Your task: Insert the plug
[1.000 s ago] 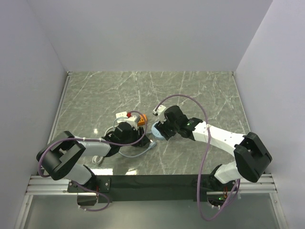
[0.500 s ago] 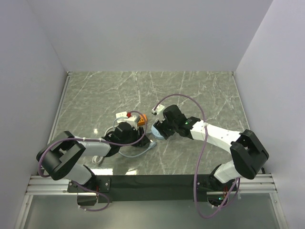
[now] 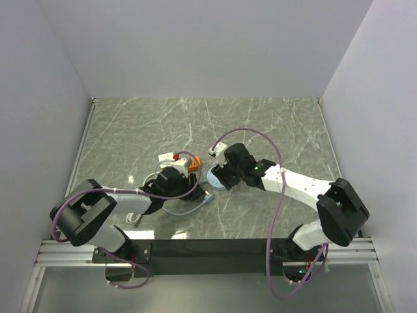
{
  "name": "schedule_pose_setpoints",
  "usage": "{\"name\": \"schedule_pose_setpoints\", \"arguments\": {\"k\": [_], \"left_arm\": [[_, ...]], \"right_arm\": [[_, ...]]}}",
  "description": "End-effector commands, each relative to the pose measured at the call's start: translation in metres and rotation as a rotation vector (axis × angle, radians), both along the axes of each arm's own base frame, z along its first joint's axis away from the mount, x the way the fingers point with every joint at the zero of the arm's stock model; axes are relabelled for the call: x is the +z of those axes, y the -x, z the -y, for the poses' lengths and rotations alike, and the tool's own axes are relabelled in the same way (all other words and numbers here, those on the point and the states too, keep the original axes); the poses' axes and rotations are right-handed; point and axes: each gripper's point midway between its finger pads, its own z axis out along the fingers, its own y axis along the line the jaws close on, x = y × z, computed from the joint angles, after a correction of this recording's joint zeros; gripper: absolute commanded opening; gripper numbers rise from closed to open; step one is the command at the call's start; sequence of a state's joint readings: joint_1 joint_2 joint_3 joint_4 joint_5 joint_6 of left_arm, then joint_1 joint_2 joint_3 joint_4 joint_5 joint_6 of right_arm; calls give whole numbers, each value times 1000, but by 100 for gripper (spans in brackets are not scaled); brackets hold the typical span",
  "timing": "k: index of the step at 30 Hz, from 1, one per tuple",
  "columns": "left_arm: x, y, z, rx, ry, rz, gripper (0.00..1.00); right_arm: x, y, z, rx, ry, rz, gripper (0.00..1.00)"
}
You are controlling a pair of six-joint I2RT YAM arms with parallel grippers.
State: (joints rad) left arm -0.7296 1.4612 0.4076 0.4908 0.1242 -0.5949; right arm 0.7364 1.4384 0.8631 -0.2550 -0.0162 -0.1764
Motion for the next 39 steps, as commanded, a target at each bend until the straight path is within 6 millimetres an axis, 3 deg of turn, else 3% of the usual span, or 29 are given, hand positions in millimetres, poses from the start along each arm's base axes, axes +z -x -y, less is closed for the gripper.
{"name": "schedule_pose_setpoints", "arguments": {"k": [1,39], "left_arm": [[-25,9,-18,16,-92,-53,57],[-29,9,-17,10,-97,-60,57]], "right_arm": [[15,-11,-3,-17,-25,46,0],[-3,-6,1,-18,9,-22,0]]}}
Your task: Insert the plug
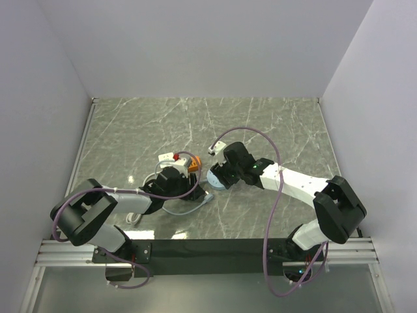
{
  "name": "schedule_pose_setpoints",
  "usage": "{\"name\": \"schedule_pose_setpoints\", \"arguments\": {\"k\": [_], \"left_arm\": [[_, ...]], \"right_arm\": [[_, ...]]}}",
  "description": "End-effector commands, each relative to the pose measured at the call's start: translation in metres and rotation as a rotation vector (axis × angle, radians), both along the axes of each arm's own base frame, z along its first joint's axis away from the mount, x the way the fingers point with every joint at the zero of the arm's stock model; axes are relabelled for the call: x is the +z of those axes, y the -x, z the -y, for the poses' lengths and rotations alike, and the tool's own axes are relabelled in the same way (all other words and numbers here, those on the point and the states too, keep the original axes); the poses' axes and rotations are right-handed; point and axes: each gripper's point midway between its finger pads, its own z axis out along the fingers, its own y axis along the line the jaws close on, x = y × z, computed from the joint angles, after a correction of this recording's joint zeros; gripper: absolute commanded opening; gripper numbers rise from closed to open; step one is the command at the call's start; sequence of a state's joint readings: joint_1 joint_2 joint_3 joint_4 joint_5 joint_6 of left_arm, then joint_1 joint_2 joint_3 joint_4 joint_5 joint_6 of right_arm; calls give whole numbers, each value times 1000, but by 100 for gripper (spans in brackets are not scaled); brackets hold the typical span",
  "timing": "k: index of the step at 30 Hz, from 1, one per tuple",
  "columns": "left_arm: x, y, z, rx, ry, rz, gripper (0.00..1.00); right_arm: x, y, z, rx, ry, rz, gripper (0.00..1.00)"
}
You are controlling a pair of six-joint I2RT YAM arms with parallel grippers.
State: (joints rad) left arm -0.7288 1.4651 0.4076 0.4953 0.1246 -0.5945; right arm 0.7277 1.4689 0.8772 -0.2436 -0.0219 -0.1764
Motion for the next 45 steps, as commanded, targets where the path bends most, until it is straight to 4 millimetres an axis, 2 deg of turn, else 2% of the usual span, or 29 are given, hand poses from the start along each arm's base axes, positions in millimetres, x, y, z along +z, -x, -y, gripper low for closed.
{"name": "schedule_pose_setpoints", "arguments": {"k": [1,30,45], "left_arm": [[-29,10,-17,10,-99,-62,57],[-30,8,-23,32,-123,-59,57],[-34,-1,-38,88,-150,-58,57]], "right_arm": [[1,0,4,-14,8,-16,0],[-13,7,13,-45,60,-72,0],[-17,12,16,-54,68,-97,0]]}}
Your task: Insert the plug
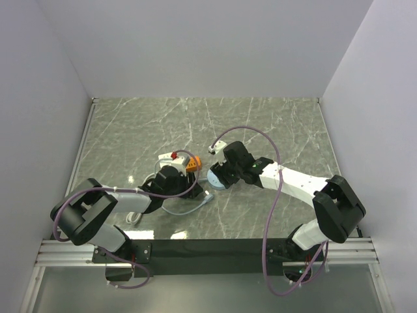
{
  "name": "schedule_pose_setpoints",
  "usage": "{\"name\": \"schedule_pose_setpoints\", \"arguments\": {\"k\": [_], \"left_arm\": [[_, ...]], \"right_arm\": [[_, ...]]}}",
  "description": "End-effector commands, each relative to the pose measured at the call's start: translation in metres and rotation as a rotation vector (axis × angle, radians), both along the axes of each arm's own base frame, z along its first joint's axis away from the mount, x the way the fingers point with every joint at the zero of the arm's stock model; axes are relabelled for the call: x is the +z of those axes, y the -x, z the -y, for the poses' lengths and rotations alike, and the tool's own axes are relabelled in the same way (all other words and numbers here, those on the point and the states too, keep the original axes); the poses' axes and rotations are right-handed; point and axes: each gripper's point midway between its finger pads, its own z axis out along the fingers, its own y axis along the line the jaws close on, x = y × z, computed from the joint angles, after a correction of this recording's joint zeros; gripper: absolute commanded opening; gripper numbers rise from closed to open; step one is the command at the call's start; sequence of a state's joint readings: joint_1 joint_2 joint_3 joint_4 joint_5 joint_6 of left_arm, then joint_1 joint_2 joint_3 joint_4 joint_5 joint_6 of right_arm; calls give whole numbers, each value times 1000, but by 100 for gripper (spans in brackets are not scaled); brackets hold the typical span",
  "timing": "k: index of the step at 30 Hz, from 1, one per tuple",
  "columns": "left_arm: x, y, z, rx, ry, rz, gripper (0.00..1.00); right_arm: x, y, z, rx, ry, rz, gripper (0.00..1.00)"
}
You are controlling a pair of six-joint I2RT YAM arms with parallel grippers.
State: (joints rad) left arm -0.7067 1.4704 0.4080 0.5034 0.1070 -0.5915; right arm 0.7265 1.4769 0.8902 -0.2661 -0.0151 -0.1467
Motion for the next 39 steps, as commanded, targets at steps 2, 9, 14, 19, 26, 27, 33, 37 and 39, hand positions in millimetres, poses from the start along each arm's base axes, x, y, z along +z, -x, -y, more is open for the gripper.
{"name": "schedule_pose_setpoints", "arguments": {"k": [2,9,14,19,26,27,33,37,39], "left_arm": [[-33,7,-31,55,-138,-70,57],[-31,6,-32,63,-132,-65,57],[-8,-6,-30,92,-101,7,57],[41,-23,-15,100,-34,147,57],[48,-43,12,54,-36,239,56],[51,-45,16,47,-21,251,57],[37,-50,33,4,-31,243,57],[35,-51,41,-6,-1,238,57],[36,-49,44,-18,18,237,57]], "right_arm": [[-16,12,15,-26,67,-76,0],[-16,14,16,-30,66,-80,0],[-14,20,18,-31,65,-85,0],[-5,17,14,-35,31,-56,0],[-6,17,9,-24,16,-62,0],[-6,17,8,-21,14,-61,0],[-12,17,8,-19,24,-77,0],[-14,18,8,-19,29,-85,0],[-14,19,8,-20,31,-87,0]]}}
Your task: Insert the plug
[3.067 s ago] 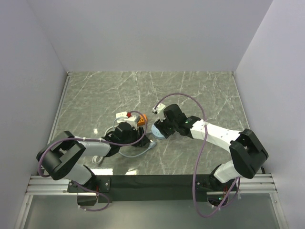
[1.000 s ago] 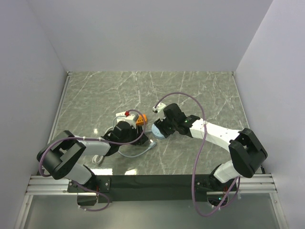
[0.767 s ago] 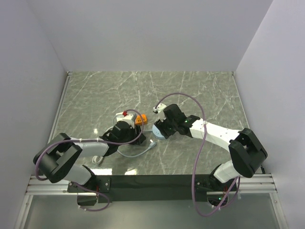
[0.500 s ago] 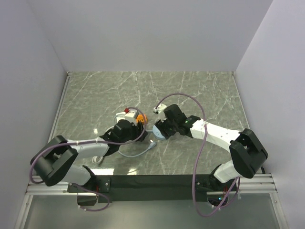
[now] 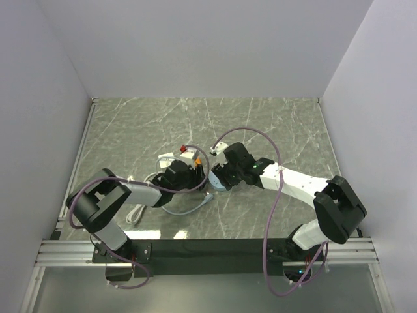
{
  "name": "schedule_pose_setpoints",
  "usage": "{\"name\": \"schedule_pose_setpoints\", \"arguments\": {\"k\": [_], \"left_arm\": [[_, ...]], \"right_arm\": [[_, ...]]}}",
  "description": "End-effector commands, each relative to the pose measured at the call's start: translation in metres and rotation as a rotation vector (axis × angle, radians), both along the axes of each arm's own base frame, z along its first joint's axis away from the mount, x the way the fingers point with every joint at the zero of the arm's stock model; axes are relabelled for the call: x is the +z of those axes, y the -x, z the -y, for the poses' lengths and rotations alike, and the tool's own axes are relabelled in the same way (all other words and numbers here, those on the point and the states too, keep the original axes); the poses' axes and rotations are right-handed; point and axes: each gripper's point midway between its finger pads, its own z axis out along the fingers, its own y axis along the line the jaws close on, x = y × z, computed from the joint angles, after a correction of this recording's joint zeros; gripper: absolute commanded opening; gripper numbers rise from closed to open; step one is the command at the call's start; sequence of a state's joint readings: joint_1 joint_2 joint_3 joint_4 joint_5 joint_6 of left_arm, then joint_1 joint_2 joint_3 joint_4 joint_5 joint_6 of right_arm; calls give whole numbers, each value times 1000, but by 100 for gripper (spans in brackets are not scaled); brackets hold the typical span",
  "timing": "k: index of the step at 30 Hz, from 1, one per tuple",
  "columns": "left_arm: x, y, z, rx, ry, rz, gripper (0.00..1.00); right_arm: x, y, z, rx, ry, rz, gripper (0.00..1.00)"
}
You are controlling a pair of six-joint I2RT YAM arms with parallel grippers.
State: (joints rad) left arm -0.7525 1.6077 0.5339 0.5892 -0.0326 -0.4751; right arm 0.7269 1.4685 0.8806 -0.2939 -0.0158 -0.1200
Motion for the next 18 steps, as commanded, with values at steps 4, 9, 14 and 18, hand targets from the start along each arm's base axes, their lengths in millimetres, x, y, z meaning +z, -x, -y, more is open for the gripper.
{"name": "schedule_pose_setpoints", "arguments": {"k": [4,9,14,18], "left_arm": [[27,-8,26,-49,105,61,57],[19,-10,24,-36,86,50,57],[15,-11,31,-51,94,37,57],[9,-12,31,-45,85,24,57]], "right_arm": [[-16,11,5,-11,46,-59,0],[-22,10,5,-29,69,-50,0],[-22,9,3,-36,74,-47,0],[-27,11,1,-31,84,-71,0]]}}
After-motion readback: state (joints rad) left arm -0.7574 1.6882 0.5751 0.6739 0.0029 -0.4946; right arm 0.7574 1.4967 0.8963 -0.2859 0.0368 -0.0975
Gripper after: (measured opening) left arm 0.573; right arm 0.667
